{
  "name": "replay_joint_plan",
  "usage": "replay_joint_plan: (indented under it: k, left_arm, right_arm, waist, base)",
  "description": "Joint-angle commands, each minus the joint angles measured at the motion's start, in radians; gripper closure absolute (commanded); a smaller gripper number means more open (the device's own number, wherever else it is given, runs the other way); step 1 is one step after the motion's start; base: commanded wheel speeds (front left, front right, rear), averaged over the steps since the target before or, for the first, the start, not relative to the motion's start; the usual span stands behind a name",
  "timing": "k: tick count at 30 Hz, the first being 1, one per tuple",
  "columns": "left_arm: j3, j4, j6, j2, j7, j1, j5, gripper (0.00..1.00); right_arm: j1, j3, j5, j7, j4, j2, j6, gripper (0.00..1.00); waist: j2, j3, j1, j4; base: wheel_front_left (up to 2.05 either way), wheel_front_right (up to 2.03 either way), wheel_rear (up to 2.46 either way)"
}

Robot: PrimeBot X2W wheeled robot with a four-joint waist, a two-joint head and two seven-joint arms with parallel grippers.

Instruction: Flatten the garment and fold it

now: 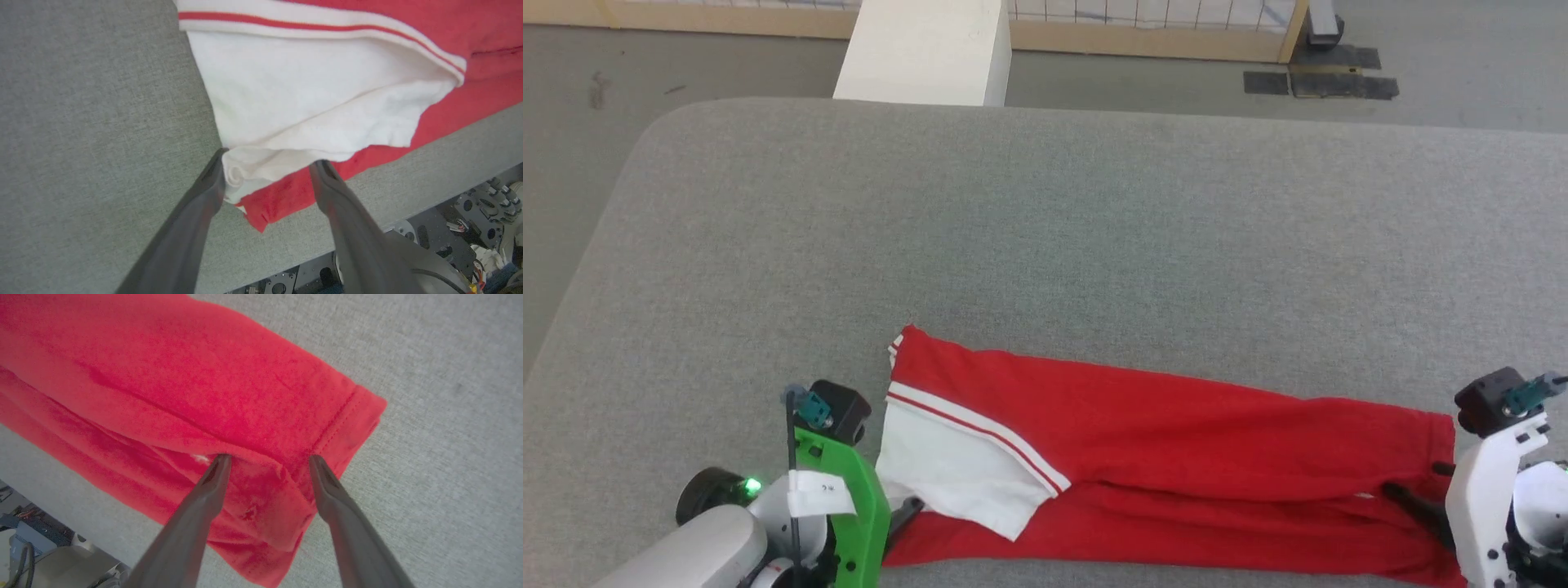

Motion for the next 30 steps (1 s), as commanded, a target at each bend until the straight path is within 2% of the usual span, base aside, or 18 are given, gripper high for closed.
replay_joint_plan:
  k: [1, 6, 12, 23, 26, 30]
  left_arm:
    - [0.014, 0.008, 0.0, -0.01, -0.023, -0.01, 0.01, 0.0]
    - [0.08, 0.018, 0.029, -0.051, -0.128, -0.014, -0.006, 0.0]
    - [0.162, 0.027, 0.087, -0.089, -0.278, -0.02, 0.013, 0.0]
    - [0.286, 0.124, 0.217, -0.188, -0.707, 0.018, 0.153, 0.0]
    - [0.281, 0.138, 0.227, -0.198, -0.759, 0.025, 0.228, 0.0]
    - [0.257, 0.135, 0.233, -0.205, -0.778, 0.044, 0.367, 0.0]
  right_arm:
    - [-0.017, -0.012, 0.015, -0.001, -0.001, 0.007, -0.001, 0.0]
    - [-0.019, -0.088, 0.054, 0.006, -0.017, 0.042, -0.001, 0.0]
    - [-0.005, -0.205, 0.048, 0.02, -0.042, 0.121, -0.001, 0.0]
    - [0.076, -0.396, -0.104, 0.099, -0.053, 0.344, -0.001, 0.0]
    - [0.09, -0.447, -0.159, 0.121, -0.054, 0.411, -0.001, 0.0]
    - [0.095, -0.51, -0.247, 0.151, -0.046, 0.5, -0.001, 0.0]
  waist:
    - [0.0, -0.019, 0.0001, -0.002]
    - [0.0, -0.063, 0.0001, -0.003]
    - [0.0, -0.09, 0.0001, -0.001]
    - [0.0, -0.092, 0.0001, -0.007]
    - [0.0, -0.086, 0.0001, -0.01]
    - [0.0, -0.076, 0.0001, -0.011]
  base:
    - [0.0, 0.0, 0.0]
    - [0.0, 0.0, 0.0]
    - [0.0, 0.0, 0.0]
    - [0.0, 0.0, 0.0]
    - [0.0, 0.0, 0.0]
    - [0.0, 0.0, 0.0]
